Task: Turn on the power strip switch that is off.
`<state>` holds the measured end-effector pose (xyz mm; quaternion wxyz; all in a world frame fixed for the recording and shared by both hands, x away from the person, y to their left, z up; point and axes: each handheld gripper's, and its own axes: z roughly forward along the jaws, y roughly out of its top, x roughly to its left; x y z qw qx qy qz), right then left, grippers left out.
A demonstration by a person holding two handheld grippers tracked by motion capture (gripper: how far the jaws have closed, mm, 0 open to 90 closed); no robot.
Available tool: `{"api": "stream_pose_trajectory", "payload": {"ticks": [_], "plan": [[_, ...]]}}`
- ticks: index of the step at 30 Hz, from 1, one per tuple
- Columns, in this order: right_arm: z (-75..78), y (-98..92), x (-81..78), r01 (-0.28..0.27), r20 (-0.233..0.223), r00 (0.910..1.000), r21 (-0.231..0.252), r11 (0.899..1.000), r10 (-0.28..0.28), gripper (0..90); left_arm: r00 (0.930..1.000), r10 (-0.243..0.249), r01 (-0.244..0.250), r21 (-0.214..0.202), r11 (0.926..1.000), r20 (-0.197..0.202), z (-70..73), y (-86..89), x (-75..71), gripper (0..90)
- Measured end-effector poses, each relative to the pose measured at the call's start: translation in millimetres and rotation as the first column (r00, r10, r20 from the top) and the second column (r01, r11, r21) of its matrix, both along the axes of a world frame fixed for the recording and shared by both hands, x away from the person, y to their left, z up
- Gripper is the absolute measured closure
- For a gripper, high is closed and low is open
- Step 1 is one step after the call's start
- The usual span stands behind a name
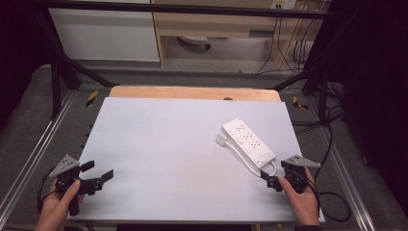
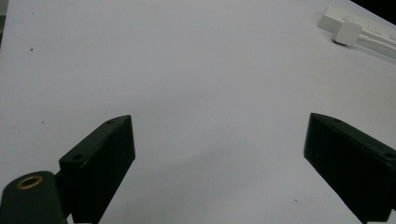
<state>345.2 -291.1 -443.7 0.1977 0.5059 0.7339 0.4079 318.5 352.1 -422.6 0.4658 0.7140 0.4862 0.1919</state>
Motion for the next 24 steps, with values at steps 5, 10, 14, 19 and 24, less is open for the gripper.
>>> {"api": "stream_pose_trajectory", "payload": {"ticks": [5,10,14,19,24], "plan": [[2.6,-0.5,-0.4,0.006,0.011,0.9999,0.017,1.000,-0.006,3.6,1.0000,-0.001,0.001,-0.003,1.0000,0.000,-0.1,0.1,0.2,9.0],[4.5,0.2,-1.3,0.004,0.019,0.9998,0.024,1.000,-0.005,3.6,1.0000,-0.004,0.004,0.005,1.0000,0.002,0.0,-0.7,0.2,9.0],[5.6,1.2,-1.2,-0.001,0.027,0.9996,0.025,1.000,0.000,3.5,1.0000,-0.002,0.002,0.006,1.0000,0.002,-0.1,-0.7,0.3,9.1],[7.9,2.2,-1.5,0.000,0.037,0.9993,0.026,1.000,-0.001,3.4,1.0000,-0.008,0.008,0.005,1.0000,0.000,-0.1,-1.3,0.4,9.1],[10.9,2.7,-1.9,0.002,0.050,0.9988,0.041,0.999,-0.004,3.1,1.0000,0.004,-0.004,0.004,1.0000,-0.007,-0.1,-1.4,0.9,6.9]]}}
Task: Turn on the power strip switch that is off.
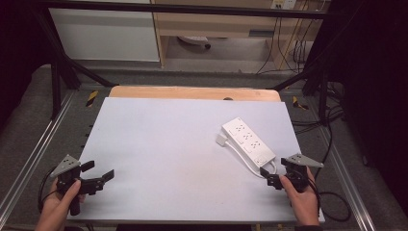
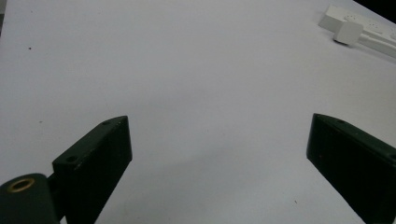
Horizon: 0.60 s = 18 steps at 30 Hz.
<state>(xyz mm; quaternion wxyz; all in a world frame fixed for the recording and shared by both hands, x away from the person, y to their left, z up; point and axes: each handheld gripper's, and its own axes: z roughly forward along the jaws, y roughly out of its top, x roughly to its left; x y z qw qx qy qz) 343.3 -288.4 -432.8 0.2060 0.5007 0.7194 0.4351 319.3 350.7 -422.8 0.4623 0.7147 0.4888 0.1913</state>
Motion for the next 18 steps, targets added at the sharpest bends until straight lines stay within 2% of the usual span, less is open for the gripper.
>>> {"api": "stream_pose_trajectory", "payload": {"ticks": [11,18], "plan": [[10.5,7.0,-0.6,-0.004,0.056,0.9984,-0.005,1.000,0.004,2.9,1.0000,-0.007,0.007,0.005,1.0000,-0.006,-0.8,-0.8,0.4,7.2],[19.4,12.5,0.5,-0.010,0.093,0.9956,0.008,1.000,0.009,2.9,0.9999,-0.004,0.004,0.006,1.0000,-0.013,-0.9,-0.9,0.2,7.4]]}}
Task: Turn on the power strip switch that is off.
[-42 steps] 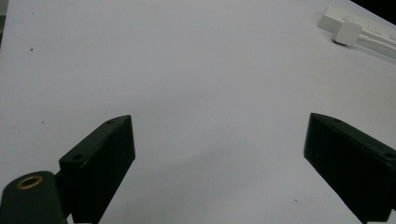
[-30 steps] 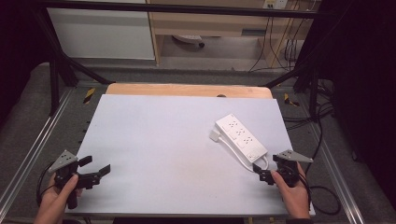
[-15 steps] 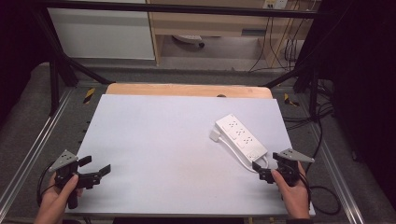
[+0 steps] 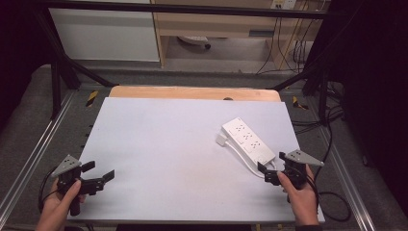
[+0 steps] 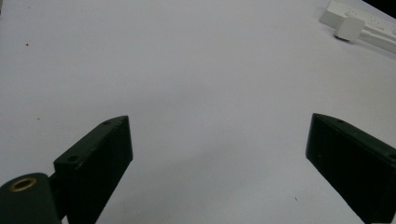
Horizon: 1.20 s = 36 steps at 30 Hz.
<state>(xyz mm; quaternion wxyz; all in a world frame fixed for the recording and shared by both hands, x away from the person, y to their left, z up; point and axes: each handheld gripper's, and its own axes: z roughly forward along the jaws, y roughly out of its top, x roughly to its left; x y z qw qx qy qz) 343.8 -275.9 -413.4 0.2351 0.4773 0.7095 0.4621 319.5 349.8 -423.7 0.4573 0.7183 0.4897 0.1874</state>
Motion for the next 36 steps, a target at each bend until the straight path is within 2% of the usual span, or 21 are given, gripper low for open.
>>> {"api": "stream_pose_trajectory", "payload": {"ticks": [7,17,21,27,36], "plan": [[9.7,5.2,4.5,0.006,0.037,0.9993,-0.018,1.000,-0.005,2.8,1.0000,-0.003,0.003,0.003,1.0000,-0.002,-0.4,-0.3,0.4,7.4],[21.3,11.0,15.7,-0.019,0.029,0.9994,-0.034,0.999,0.020,2.8,0.9999,-0.004,0.004,0.004,1.0000,-0.010,-0.9,-1.2,0.6,7.3],[26.6,13.6,19.6,-0.013,0.038,0.9992,-0.024,1.000,0.013,2.5,0.9999,-0.008,0.008,0.009,0.9999,-0.008,-1.0,-1.9,0.4,7.3],[30.6,16.4,22.9,-0.025,0.046,0.9986,-0.035,0.999,0.026,2.2,0.9999,-0.008,0.008,0.008,0.9999,-0.012,-1.3,-1.8,0.9,7.4],[37.2,19.1,31.8,-0.001,0.062,0.9981,-0.033,0.999,0.003,1.9,0.9998,-0.016,0.016,0.016,0.9997,-0.014,-1.7,-2.5,1.1,7.4]]}}
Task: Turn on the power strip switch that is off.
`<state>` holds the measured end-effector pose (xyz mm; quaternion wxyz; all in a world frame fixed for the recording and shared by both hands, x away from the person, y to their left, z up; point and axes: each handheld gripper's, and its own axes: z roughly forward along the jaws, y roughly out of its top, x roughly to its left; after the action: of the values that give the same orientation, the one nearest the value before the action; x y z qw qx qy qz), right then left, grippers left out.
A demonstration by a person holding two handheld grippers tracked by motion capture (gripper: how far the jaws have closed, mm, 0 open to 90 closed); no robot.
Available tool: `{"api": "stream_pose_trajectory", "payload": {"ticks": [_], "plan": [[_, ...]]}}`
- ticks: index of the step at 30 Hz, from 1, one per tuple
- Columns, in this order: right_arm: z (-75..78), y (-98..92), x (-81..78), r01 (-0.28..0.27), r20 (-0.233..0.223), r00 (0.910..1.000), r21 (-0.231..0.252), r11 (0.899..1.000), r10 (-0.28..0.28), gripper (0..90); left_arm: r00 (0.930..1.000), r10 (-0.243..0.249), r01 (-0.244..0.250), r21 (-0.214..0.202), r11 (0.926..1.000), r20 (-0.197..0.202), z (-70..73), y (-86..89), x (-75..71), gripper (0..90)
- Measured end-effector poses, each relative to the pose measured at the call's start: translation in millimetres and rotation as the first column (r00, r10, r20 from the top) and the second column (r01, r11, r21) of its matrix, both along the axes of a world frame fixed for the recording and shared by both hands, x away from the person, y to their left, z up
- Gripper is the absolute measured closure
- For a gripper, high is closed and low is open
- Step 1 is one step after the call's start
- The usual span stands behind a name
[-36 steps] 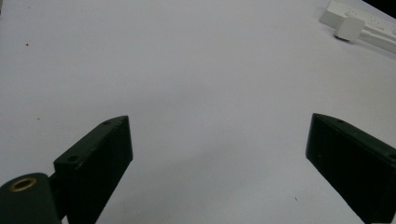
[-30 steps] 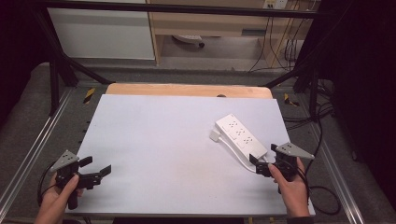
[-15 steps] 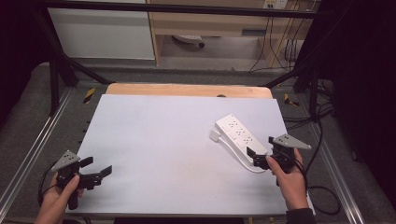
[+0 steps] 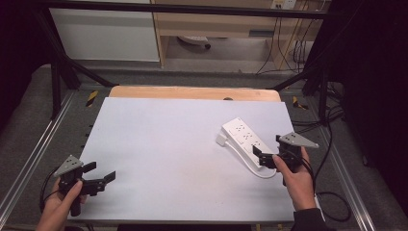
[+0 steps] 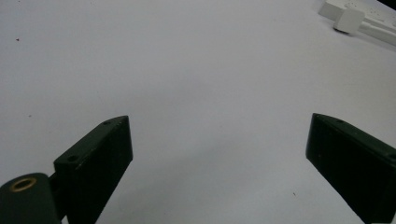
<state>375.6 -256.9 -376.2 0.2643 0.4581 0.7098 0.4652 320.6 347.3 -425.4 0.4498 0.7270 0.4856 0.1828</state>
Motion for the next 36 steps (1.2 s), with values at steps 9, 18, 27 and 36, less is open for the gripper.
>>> {"api": "stream_pose_trajectory", "payload": {"ticks": [9,18,27,36], "plan": [[8.0,2.4,12.2,-0.002,0.011,0.9999,0.001,1.000,0.002,2.0,1.0000,-0.001,0.001,-0.001,1.0000,-0.002,-0.4,0.3,0.3,7.4],[10.8,9.6,22.1,-0.013,0.008,0.9999,-0.010,1.000,0.013,1.8,1.0000,0.000,0.000,-0.002,1.0000,-0.006,-0.4,-0.1,0.6,7.4],[4.7,11.6,37.8,0.007,-0.024,0.9997,-0.004,1.000,-0.007,2.1,0.9999,-0.006,0.006,-0.006,1.0000,-0.012,-0.8,0.2,0.9,7.4],[1.4,11.8,46.7,0.055,-0.022,0.9983,0.005,0.999,-0.054,3.2,0.9999,-0.005,0.005,0.000,1.0000,-0.014,-0.7,-0.3,0.6,7.4]]}}
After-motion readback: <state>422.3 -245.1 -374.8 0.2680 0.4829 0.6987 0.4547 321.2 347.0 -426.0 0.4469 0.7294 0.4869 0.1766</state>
